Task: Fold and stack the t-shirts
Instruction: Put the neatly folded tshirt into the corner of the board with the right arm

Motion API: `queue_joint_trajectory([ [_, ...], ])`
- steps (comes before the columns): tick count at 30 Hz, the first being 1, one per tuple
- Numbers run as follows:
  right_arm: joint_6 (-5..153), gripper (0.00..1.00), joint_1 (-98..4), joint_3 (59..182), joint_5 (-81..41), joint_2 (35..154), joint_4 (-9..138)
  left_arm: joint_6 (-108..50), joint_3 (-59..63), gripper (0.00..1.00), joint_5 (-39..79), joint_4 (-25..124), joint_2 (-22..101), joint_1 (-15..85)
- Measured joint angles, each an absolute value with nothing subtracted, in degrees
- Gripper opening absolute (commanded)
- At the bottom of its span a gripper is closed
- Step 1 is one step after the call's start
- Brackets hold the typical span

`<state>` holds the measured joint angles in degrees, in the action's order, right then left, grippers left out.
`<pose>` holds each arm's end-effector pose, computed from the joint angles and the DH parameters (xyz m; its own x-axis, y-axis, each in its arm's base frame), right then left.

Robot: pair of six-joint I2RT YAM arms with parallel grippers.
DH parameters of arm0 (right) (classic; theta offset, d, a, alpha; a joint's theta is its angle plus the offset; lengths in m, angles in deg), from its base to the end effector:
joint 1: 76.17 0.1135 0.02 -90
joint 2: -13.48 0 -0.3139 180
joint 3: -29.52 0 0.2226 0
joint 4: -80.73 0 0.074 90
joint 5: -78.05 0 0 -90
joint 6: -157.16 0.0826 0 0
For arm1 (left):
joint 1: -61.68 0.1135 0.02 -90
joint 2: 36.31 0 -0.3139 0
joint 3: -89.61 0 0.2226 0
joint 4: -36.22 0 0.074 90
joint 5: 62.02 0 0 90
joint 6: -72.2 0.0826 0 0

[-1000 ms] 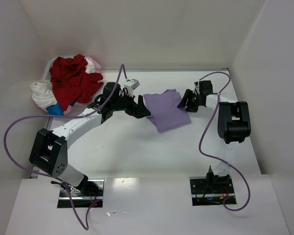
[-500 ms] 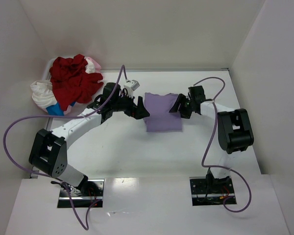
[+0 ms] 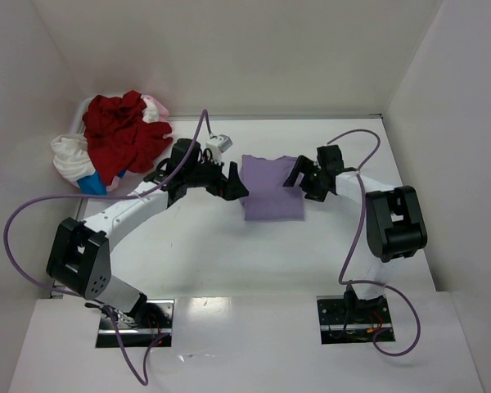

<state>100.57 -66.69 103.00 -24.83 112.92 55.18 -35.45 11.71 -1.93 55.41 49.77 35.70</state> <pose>0.3597 0.0787 0.2048 -0.8082 0.4092 -0.4235 0.1768 0.8545 0.4883 0.2949 -0.1895 0.3281 -0.6296 0.0145 -0.7767 0.6159 0.6187 -0.4877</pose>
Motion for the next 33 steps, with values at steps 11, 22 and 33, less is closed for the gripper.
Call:
queue_joint_trajectory([
  [11, 97.2, 1.00, -70.3, 107.7, -24.9, 112.9, 54.3, -36.1, 12.2, 0.99, 7.5, 57.8, 45.1, 35.7],
  [22, 95.6, 1.00, -72.5, 107.9, -26.5, 110.9, 53.7, -36.4, 12.2, 0.99, 17.1, 61.1, 43.5, 36.2],
  [33, 93.9, 1.00, -72.6, 107.2, -32.5, 116.1, 56.1, -36.4, 12.2, 0.99, 15.2, 63.2, 45.2, 36.3],
])
